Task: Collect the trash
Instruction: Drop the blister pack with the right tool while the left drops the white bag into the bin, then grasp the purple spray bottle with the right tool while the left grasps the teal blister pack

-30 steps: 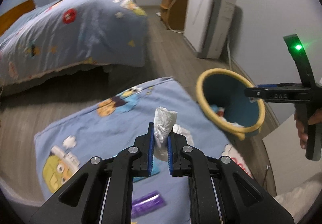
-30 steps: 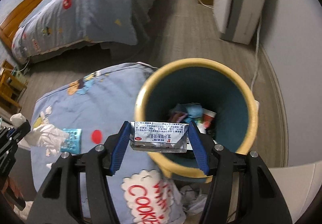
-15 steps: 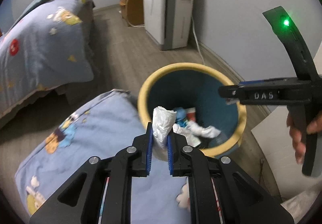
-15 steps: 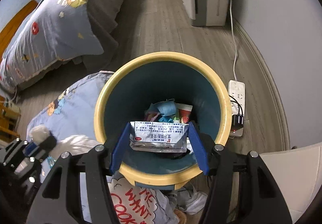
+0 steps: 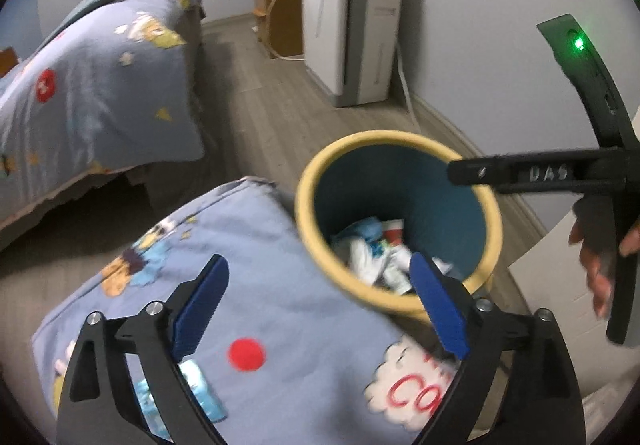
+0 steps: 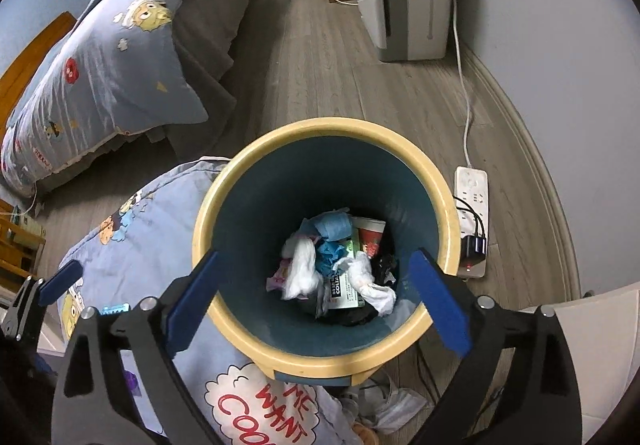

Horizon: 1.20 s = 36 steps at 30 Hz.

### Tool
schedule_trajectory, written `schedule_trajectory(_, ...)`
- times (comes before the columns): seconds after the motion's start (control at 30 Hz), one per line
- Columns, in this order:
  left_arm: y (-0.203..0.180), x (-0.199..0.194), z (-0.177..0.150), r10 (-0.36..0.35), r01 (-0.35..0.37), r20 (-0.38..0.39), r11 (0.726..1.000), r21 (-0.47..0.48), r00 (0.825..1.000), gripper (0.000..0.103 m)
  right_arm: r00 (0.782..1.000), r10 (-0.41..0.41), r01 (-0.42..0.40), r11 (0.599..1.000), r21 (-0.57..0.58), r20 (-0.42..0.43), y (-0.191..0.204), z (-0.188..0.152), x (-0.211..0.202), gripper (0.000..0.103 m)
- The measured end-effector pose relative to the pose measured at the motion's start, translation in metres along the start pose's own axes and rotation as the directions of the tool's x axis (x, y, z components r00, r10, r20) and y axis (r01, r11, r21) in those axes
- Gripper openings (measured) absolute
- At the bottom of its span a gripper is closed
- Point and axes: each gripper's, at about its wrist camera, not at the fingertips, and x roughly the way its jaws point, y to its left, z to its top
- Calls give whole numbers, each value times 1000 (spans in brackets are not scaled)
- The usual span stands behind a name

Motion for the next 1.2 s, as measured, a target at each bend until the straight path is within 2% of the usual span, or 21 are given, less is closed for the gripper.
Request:
schedule_trajectory(0.17, 33, -38, -20, 67, -67, -9, 997, -23, 998, 94, 1000, 21, -20, 996, -82, 14, 31, -3, -6, 97)
schedule_trajectory(0.3, 66, -76, -37, 137, -137, -7, 989, -48, 991, 95, 999, 41, -34, 978, -207, 32, 71, -11, -13, 97)
schedule_trajectory(0.47, 110, -119, -68, 210, -214, -42, 967, -142, 977, 96, 996, 89, -78, 939, -335, 17, 121, -30, -15, 97)
schedule_trajectory(0.6, 139, -142, -97, 249, -254, -52, 944, -213, 967, 96, 990, 140, -139, 887, -440, -31, 166, -52, -12, 97)
schedule_trajectory(0.8, 164, -153, -119, 265, -270, -55, 925, -268, 963, 96, 974, 192, -228, 796, -561, -122, 222, -87, -5, 97)
schedule_trajectory(0.97, 181, -157, -134, 282, -290, -71, 913, -287, 957, 96, 978, 141, -208, 737, -643, -155, 254, -108, 8, 97)
schedule_trajectory(1.1, 193, -154, -144, 256, -269, -85, 909, -319, 963, 96, 978, 110, -198, 739, -644, -174, 266, -112, 21, 97)
schedule_trajectory(1.2, 194, -149, -150, 261, -280, -102, 914, -292, 960, 96, 980, 91, -188, 730, -657, -179, 275, -114, 29, 97)
